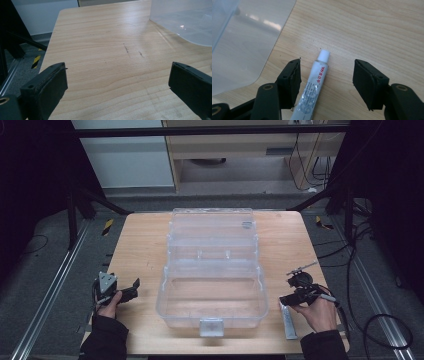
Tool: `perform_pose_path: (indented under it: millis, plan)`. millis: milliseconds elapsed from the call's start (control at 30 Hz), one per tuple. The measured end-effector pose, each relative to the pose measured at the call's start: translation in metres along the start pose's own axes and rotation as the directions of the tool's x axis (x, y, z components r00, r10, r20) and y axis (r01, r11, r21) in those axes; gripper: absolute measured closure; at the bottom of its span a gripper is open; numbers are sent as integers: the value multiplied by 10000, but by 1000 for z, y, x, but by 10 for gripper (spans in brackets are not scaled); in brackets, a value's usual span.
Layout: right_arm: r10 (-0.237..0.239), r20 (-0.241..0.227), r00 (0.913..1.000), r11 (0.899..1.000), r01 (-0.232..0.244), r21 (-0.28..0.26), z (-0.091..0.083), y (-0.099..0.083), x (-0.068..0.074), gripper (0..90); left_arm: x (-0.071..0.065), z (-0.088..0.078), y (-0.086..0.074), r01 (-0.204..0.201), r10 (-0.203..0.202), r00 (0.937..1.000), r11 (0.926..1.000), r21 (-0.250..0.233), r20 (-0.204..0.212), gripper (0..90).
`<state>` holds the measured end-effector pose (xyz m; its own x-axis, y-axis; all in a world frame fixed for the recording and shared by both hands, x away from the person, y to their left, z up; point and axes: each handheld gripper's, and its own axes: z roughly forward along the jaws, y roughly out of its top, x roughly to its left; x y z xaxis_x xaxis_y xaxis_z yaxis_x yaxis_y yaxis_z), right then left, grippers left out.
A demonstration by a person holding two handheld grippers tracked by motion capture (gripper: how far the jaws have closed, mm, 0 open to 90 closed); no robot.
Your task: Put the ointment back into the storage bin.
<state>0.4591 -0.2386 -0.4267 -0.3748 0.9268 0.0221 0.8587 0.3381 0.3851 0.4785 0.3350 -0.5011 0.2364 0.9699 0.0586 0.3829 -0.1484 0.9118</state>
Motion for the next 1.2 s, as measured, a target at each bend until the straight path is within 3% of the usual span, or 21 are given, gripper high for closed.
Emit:
perform_pose_path:
  millis: [467, 1200]
  plan:
    - [62, -79, 9999, 9920, -52, 1263, 18, 1, 4, 486, 0, 0, 0, 8, -8, 10000, 10000, 0, 0, 15]
    - [133, -321, 9994, 9772, -61, 2124, 39, -1, 6, 629, 0, 0, 0, 27, -27, 10000, 10000, -2, 3, 15]
